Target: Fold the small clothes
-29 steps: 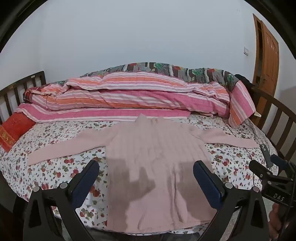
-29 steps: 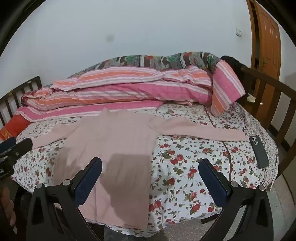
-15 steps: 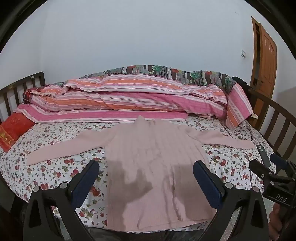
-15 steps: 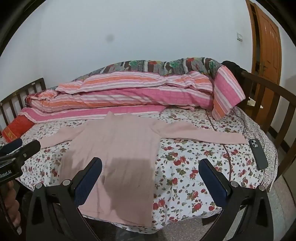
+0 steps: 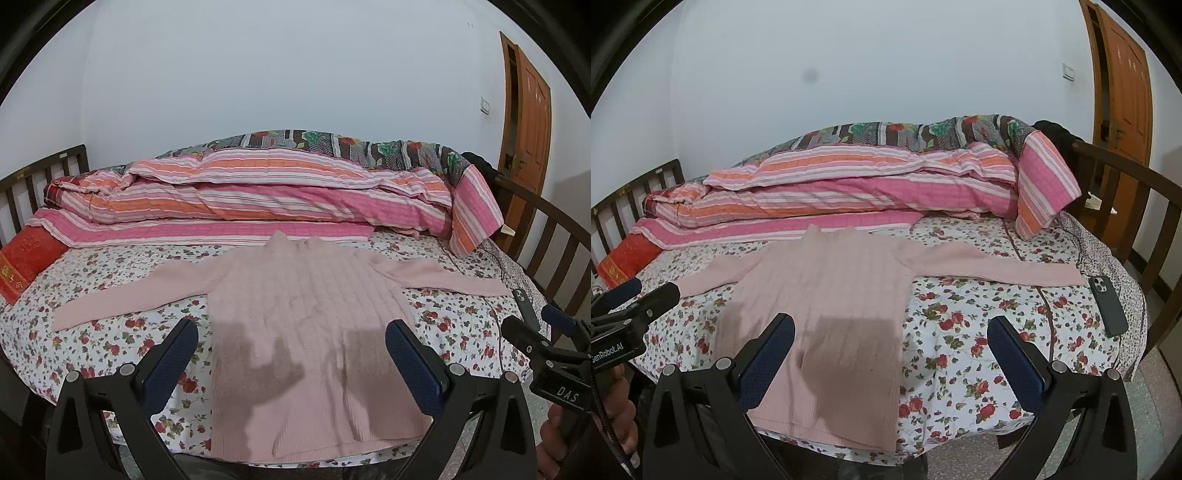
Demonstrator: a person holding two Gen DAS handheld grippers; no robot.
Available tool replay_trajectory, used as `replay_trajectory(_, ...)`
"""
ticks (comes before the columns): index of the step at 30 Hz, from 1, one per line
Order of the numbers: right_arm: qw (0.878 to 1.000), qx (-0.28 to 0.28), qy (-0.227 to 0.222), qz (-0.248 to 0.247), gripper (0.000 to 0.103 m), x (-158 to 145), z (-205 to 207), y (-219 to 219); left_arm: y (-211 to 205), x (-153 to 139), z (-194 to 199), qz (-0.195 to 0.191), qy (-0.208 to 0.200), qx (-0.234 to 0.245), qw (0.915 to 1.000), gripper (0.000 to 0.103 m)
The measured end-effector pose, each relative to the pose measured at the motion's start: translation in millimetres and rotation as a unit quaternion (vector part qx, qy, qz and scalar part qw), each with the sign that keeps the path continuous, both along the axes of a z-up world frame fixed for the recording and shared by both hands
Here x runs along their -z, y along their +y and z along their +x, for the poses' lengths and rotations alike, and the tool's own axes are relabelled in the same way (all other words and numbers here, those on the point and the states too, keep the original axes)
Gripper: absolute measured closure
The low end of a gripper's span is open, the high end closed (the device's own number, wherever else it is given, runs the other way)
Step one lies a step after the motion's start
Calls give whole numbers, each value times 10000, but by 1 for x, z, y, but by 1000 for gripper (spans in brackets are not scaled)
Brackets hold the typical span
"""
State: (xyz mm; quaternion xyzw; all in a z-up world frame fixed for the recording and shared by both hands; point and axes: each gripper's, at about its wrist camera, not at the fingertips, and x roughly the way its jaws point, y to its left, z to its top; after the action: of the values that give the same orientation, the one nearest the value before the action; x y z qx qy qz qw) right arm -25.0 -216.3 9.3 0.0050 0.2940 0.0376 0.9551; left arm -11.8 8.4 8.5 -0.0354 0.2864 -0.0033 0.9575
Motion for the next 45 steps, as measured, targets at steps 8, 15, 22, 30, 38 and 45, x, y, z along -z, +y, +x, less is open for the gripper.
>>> replay_trajectory(8, 10000, -26, -26, 18, 0, -1, -1, 0, -3, 0, 7, 9, 9, -6, 10000, 1)
replay_trajectory(15, 10000, -53, -56, 15, 0, -3, -1, 3, -6, 3, 2, -9, -18, -2, 10000, 1)
replay_trajectory(22, 10000, -54, -76, 17, 0, -4, -2, 4, -5, 2, 0, -22, -23, 0, 10000, 1)
replay_trajectory(30, 9999, -69, -136, 32, 0, -7, -7, 3, -6, 0, -3, -27, -40, -7, 10000, 1)
replay_trajectory(38, 9998, -91, -147, 53, 0, -8, -8, 5, -6, -2, -4, -29, -59, -1, 10000, 1)
replay_trajectory(45, 9998, -90, -141, 65, 0, -8, -8, 6, -6, -3, -5, -45, -81, -22, 10000, 1)
